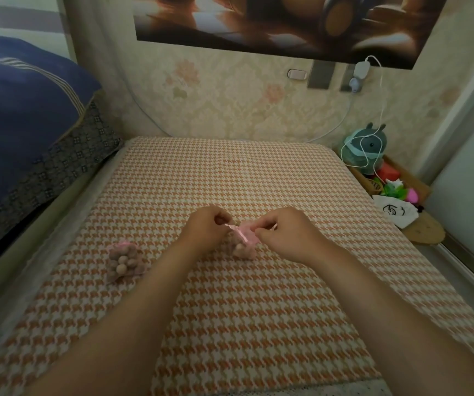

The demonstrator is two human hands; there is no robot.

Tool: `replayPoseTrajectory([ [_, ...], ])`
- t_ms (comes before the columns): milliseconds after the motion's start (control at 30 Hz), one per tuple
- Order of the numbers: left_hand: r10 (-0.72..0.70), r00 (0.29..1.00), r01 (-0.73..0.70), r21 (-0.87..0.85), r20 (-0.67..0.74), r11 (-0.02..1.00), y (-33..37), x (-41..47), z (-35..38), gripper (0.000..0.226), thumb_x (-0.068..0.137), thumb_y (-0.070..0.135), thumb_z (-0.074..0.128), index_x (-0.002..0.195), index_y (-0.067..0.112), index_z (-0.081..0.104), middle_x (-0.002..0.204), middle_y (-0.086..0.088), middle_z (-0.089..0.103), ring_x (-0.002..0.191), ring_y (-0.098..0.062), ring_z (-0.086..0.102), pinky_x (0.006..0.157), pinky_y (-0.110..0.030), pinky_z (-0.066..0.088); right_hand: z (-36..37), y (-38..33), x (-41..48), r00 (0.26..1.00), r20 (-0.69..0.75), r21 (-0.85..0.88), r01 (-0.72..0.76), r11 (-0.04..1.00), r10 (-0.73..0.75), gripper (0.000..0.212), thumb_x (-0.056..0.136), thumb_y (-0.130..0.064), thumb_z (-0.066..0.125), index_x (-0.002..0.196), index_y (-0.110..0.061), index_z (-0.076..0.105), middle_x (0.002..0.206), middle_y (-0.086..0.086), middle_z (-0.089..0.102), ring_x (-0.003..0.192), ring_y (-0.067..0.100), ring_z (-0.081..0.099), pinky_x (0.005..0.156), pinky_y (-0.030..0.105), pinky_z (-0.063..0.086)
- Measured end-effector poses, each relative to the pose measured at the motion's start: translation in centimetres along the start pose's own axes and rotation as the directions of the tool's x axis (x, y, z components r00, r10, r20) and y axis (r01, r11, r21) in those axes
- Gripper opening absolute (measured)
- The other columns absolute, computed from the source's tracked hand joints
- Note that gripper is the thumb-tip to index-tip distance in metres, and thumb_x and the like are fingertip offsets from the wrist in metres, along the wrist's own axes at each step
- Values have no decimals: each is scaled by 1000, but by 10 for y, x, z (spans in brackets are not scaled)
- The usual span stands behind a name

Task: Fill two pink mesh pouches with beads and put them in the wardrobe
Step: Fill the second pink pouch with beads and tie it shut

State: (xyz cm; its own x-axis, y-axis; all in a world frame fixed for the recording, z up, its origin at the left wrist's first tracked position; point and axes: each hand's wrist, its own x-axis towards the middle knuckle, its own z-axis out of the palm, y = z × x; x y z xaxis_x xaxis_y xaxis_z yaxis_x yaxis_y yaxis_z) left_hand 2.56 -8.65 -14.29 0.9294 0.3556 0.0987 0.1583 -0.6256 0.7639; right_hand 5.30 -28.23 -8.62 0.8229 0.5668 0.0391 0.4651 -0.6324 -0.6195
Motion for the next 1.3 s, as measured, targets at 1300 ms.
replayPoseTrajectory([
  [1300,-16,1000,11,254,18,967,61,-55,-55,17,84,18,65,77,22,79,70,0,74,62,-15,68,58,-30,58,-6,-5,4,998,-24,156,62,986,-59,16,99,-21,62,96,-29,76,84,-21,66,57,-13,58,58,11,39],
])
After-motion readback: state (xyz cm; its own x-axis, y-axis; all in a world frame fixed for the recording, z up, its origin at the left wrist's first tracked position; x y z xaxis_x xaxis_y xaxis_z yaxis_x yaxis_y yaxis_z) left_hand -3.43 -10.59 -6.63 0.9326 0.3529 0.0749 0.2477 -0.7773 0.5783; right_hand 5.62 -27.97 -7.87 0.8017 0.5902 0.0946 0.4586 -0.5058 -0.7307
